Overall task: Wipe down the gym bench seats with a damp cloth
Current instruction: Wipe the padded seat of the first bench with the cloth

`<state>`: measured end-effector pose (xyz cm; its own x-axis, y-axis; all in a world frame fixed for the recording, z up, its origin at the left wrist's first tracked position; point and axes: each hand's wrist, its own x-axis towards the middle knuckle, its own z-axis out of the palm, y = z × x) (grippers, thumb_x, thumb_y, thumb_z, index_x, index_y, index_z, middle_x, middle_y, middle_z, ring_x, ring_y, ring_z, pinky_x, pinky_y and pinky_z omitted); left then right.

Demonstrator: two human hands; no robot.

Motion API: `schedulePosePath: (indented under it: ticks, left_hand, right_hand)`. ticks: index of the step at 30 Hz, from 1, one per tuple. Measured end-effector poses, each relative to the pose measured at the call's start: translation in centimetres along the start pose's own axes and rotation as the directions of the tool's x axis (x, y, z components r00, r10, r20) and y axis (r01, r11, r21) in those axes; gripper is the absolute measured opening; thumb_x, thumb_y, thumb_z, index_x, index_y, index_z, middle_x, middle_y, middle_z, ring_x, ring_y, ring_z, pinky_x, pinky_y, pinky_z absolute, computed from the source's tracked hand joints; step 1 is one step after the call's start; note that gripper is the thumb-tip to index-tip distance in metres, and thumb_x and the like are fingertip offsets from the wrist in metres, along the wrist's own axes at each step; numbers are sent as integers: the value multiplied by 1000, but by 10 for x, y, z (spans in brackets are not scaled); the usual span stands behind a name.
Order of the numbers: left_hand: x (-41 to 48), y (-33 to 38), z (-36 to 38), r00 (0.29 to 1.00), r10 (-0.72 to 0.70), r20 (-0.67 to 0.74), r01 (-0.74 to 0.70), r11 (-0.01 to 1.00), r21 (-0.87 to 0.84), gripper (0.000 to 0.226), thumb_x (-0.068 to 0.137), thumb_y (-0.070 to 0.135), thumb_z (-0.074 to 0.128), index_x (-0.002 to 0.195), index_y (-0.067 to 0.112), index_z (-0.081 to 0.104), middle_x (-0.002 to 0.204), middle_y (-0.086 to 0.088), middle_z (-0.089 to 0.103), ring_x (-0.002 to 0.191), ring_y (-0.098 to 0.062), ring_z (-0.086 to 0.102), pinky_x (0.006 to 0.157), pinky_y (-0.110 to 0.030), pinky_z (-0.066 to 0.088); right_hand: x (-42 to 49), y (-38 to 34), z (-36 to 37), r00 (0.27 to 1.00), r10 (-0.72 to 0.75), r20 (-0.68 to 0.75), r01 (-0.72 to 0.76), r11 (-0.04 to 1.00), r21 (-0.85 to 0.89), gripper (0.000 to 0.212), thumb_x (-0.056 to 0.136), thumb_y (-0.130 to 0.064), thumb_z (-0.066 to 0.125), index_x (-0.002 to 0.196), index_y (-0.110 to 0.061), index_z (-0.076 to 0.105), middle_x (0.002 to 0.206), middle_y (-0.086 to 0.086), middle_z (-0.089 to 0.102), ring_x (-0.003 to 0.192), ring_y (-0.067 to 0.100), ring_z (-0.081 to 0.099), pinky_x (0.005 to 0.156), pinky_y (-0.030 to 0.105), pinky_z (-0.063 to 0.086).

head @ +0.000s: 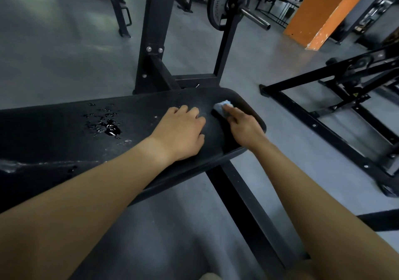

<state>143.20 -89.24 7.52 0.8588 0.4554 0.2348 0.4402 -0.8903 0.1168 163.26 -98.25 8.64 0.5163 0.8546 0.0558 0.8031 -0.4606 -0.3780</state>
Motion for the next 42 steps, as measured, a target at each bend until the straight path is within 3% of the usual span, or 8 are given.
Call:
schedulePosePath:
  ticks: [6, 8, 11, 17, 22, 27, 36, 42]
  left_hand:
    - [-1, 2, 5, 998, 48, 31, -46, 998, -52, 42, 104, 46, 40, 137, 26, 58, 134, 4, 55, 117, -19, 52, 108, -41, 41]
    - [-1, 0, 4, 998, 60, 34, -59, 997, -53, 43, 104, 46, 41, 137, 26, 59, 132, 4, 56, 116, -19, 53, 107, -41, 42]
    - [0, 0, 4, 997, 63, 33, -61, 997, -51, 42, 103, 45, 41, 135, 25, 60, 129, 5, 57, 113, -18, 54, 104, -41, 44]
    - [2, 2, 2, 998, 53, 45, -51, 998, -44, 40, 102, 45, 42, 129, 24, 62, 123, 4, 57, 108, -19, 53, 99, -41, 45]
    - [-2, -2, 2, 995, 67, 71, -61, 995, -79, 42, 104, 43, 41, 138, 25, 59, 135, 5, 56, 119, -18, 52, 107, -41, 42]
    - [-6, -11, 2, 991, 95, 89, -82, 987, -135, 42, 105, 43, 44, 142, 27, 57, 146, 7, 52, 133, -16, 48, 118, -40, 32]
    - [-20, -47, -6, 996, 87, -5, -88, 991, -99, 35, 103, 41, 46, 129, 28, 64, 128, 5, 58, 117, -18, 53, 114, -39, 34]
    - [-26, -57, -8, 998, -6, 57, 10, 998, -68, 41, 105, 47, 41, 138, 29, 57, 137, 6, 53, 127, -18, 50, 122, -43, 26]
  right_hand:
    - [-11, 54, -15, 930, 341, -135, -343, 939, 5, 48, 105, -17, 32, 149, -31, 45, 135, 19, 58, 114, 40, 58, 86, 40, 44]
    - [-15, 45, -12, 946, 288, -151, -293, 956, -9, 46, 102, -10, 34, 141, -24, 52, 134, 16, 57, 116, 38, 56, 91, 41, 44]
    - [-22, 19, -5, 987, 31, -157, -35, 999, -23, 43, 95, 0, 39, 126, -21, 60, 129, 6, 58, 115, 29, 58, 93, 42, 46]
    - [-29, -7, 12, 977, -208, 54, 210, 977, -32, 50, 105, -16, 41, 152, -32, 45, 161, -2, 39, 149, 17, 31, 121, 37, 29]
    - [-7, 17, -3, 999, 25, -23, -24, 999, 43, 45, 105, -18, 40, 145, -37, 51, 131, 8, 62, 102, 27, 63, 87, 35, 49]
    - [23, 18, 7, 960, 236, -152, -227, 971, 70, 39, 97, -15, 37, 128, -27, 58, 125, 3, 58, 115, 31, 54, 94, 40, 39]
    - [50, -42, 39, 998, -56, -20, 56, 998, 8, 42, 107, -27, 39, 148, -23, 46, 146, 15, 49, 132, 33, 47, 112, 46, 36]
    - [72, -16, 28, 991, 109, -82, -109, 994, 1, 44, 106, -26, 36, 149, -30, 46, 144, 14, 54, 127, 39, 53, 103, 47, 43]
